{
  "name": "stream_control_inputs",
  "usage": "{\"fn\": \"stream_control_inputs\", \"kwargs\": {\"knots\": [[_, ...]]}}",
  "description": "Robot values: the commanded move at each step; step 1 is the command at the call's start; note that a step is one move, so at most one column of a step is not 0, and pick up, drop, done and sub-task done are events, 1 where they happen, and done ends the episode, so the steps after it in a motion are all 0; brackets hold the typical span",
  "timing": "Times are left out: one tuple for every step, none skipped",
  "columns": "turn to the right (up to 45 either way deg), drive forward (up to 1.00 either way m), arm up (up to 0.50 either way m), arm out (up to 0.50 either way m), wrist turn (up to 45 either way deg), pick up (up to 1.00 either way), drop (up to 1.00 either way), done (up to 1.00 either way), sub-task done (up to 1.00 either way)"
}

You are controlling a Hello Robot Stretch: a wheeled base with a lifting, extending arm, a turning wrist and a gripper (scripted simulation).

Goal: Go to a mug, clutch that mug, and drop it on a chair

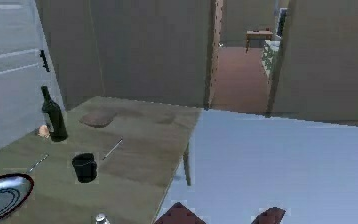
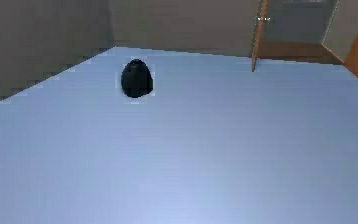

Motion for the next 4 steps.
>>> {"fn": "stream_control_inputs", "kwargs": {"knots": [[-45.0, 0.00, 0.00, 0.00, 0.0, 0.00, 0.00, 0.00, 0.00], [-45.0, 0.00, 0.00, 0.00, 0.0, 0.00, 0.00, 0.00, 0.00], [-27.0, 0.00, 0.00, 0.00, 0.0, 0.00, 0.00, 0.00, 0.00], [0.0, 0.00, 0.50, 0.00, 0.0, 0.00, 0.00, 0.00, 0.00]]}}
